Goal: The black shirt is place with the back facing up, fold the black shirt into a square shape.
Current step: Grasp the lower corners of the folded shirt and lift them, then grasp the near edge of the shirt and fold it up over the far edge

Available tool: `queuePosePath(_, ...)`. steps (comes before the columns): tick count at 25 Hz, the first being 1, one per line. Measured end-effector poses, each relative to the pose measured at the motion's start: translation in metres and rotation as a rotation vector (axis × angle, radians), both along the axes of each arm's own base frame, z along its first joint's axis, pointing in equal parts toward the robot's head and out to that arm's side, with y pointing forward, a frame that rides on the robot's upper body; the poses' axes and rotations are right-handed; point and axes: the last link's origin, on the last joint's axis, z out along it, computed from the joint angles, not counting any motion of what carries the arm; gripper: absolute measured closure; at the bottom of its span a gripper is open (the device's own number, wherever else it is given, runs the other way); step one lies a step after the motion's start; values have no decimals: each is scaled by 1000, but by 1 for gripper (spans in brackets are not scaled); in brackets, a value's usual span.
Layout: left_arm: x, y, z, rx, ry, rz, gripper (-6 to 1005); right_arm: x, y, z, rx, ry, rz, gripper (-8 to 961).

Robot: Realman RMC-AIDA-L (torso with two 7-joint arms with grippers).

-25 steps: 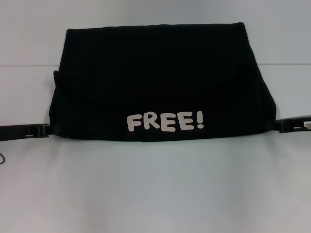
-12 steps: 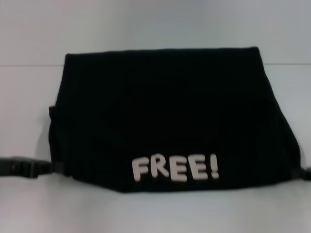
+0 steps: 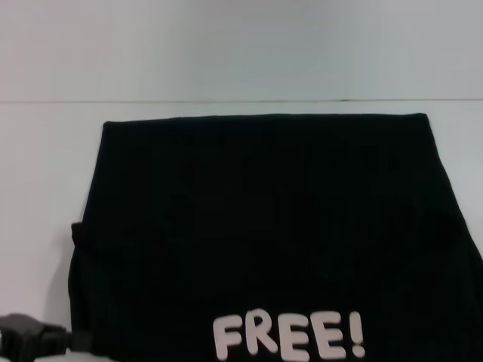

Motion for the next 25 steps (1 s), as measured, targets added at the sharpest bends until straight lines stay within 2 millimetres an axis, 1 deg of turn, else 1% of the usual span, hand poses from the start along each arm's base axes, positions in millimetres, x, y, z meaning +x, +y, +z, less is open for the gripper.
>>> queuePosePath(4, 0, -15, -3, -43, -35, -3, 998, 6, -18, 7, 9, 27, -6, 932)
queuePosePath(7, 0, -18, -4, -52, -46, -3, 998, 9, -26, 10, 16, 40, -18, 932)
queuePosePath(9, 1, -16, -4, -43, -47, -7, 998, 9, -24, 12, 29, 43, -18, 932)
queuePosePath(10, 3, -10, -2, -25, -48, -13, 998, 7, -21, 14, 40, 45, -13, 932)
queuePosePath(11, 5, -3, 0, -4, -49, -19, 998, 5, -15, 16, 57, 46, -3, 932)
queuePosePath(12, 5, -3, 0, -4, -49, -19, 998, 1, -7, 18, 77, 51, 13, 932)
queuePosePath(13, 9, 10, 3, 29, -48, -28, 998, -3, 2, 20, 100, 58, 27, 932)
queuePosePath(14, 16, 30, 8, 63, -37, -40, 998, -8, 10, 22, 119, 66, 43, 932)
queuePosePath(15, 17, 34, 9, 67, -34, -42, 998, -13, 20, 25, 140, 71, 61, 932)
queuePosePath(16, 22, 48, 11, 84, -19, -46, 998, -18, 29, 26, 157, 73, 78, 932)
queuePosePath(20, 36, 92, 15, 157, 42, -43, 998, -36, 73, 28, 235, 46, 116, 932)
queuePosePath(23, 43, 124, 15, 236, 102, -20, 998, -47, 102, 24, 276, 30, 103, 932)
queuePosePath(25, 45, 141, 15, 287, 144, -1, 999, -54, 122, 17, 302, 14, 77, 932)
